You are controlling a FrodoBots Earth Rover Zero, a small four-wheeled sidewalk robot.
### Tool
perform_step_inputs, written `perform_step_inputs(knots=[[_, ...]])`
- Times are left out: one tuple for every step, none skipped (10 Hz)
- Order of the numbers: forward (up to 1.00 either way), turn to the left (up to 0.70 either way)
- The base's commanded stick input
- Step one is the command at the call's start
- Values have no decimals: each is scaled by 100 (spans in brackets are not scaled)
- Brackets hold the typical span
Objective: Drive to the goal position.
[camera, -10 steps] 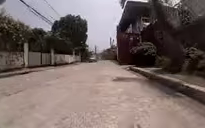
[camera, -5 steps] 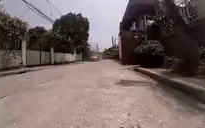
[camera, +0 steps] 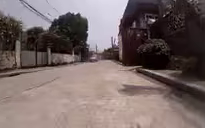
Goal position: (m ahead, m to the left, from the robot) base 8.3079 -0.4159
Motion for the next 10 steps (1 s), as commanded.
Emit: perform_step_inputs(knots=[[100,0],[100,0],[100,0],[100,0],[100,0],[100,0],[100,0],[100,0],[100,0],[100,0]])
